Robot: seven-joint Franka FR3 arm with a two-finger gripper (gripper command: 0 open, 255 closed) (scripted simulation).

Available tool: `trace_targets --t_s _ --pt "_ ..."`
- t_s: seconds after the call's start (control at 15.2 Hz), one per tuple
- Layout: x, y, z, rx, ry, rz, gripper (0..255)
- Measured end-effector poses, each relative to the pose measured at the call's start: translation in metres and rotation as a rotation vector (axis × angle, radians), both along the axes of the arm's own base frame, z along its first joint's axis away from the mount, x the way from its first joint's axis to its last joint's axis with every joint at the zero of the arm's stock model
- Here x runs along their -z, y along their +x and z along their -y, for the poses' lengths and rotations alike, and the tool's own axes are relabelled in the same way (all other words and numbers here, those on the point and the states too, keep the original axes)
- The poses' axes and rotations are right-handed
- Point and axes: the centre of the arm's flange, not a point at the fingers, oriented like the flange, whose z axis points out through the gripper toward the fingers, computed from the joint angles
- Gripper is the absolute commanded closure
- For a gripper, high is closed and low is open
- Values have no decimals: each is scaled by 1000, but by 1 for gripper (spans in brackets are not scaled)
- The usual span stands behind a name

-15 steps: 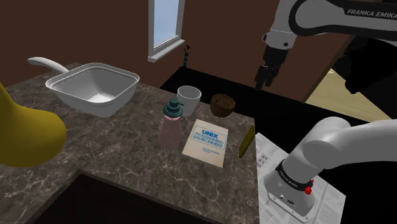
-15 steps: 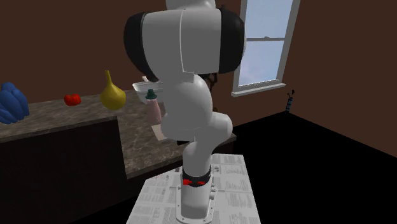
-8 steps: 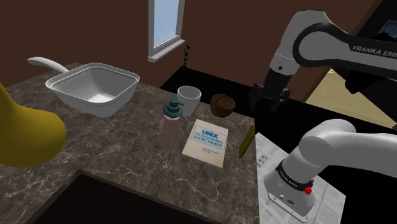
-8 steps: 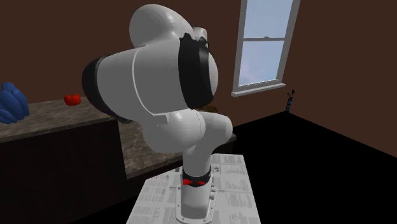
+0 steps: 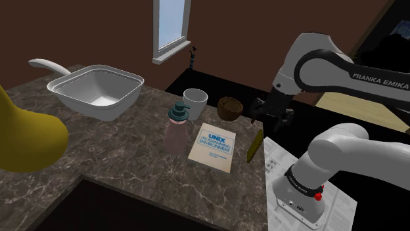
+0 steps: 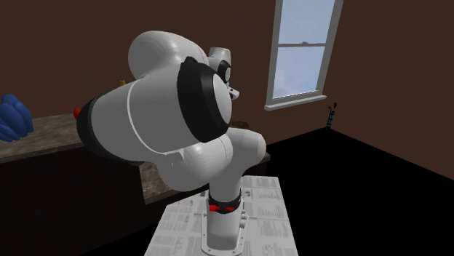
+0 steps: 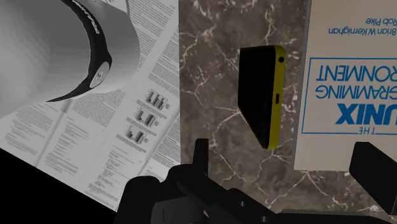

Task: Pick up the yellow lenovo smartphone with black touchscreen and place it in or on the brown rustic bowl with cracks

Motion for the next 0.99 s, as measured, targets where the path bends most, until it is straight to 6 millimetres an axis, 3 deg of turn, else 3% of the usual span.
trace_targets --t_s 0.2,0.59,0.66,0.99 --pt "16 -2 -2 2 0 0 0" --pt "20 -1 -2 3 0 0 0" --pt "20 -1 -2 3 0 0 255" --pt "20 -1 -2 3 0 2 255"
